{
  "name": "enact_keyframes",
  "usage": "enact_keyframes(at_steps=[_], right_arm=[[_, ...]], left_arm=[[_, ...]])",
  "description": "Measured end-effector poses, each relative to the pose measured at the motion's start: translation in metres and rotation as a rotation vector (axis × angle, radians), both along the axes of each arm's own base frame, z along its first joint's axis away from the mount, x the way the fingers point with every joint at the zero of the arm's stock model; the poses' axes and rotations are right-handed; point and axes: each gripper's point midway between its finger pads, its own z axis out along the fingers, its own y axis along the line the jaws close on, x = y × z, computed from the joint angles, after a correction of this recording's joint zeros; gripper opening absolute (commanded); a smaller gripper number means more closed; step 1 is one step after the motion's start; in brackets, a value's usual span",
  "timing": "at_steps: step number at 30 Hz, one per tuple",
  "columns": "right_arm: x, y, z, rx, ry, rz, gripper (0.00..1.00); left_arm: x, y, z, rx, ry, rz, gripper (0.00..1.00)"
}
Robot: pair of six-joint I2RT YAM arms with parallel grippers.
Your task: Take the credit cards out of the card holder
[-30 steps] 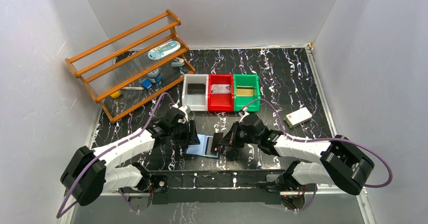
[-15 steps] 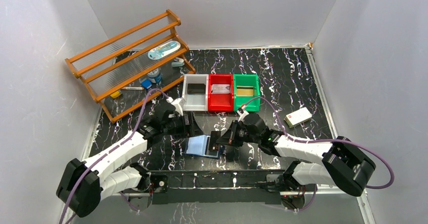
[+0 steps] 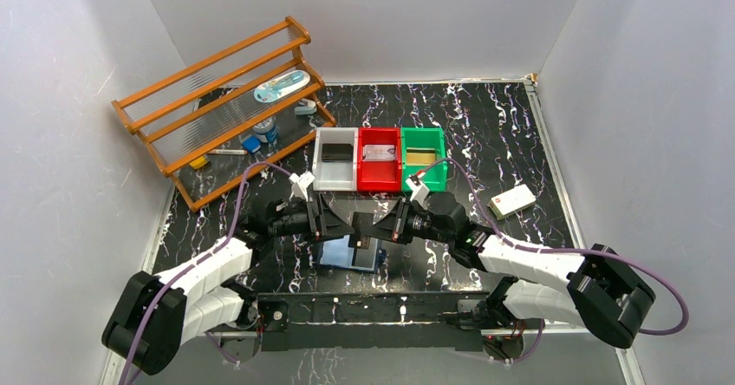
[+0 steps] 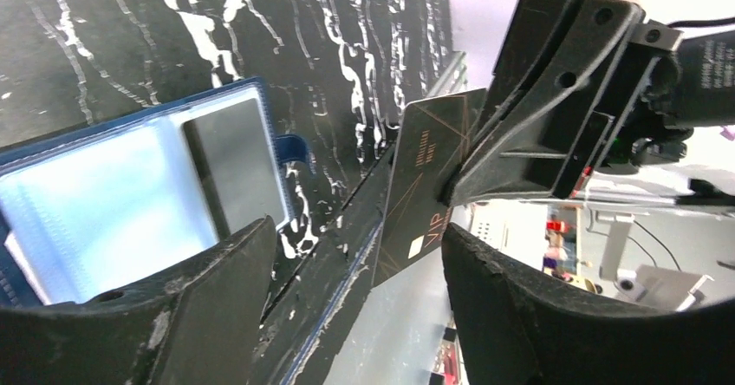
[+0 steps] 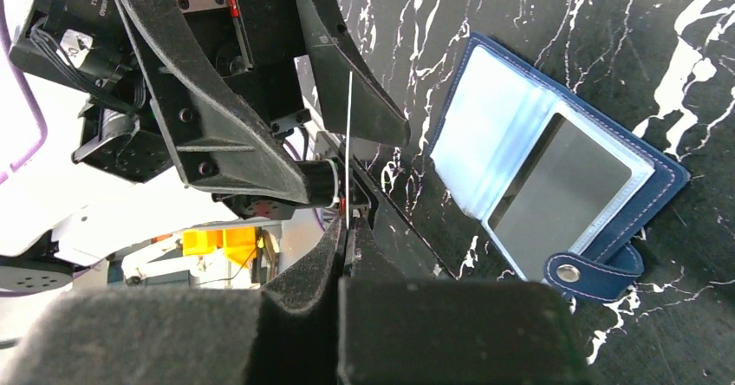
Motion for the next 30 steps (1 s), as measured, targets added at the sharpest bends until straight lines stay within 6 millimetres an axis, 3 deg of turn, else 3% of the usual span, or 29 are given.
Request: enact_keyframes(at_steps=[14, 21, 30], right_arm=[[-0.003, 0.008, 0.025, 0.099, -0.031, 0.036, 0.03], [-0.007, 0.006, 0.026, 0.130, -0.030, 0.039, 0.04], [-0.009, 0.003, 0.033, 0.175, -0.047, 0.037, 0.11]], left_arm=[[-0.003, -0.019, 0.042, -0.202, -0.042, -0.107, 0.38], [-0.009, -0.020, 0.052, -0.238, -0.053, -0.147, 0.21], [-0.010, -0.020, 0.055, -0.249, -0.057, -0.156, 0.04]])
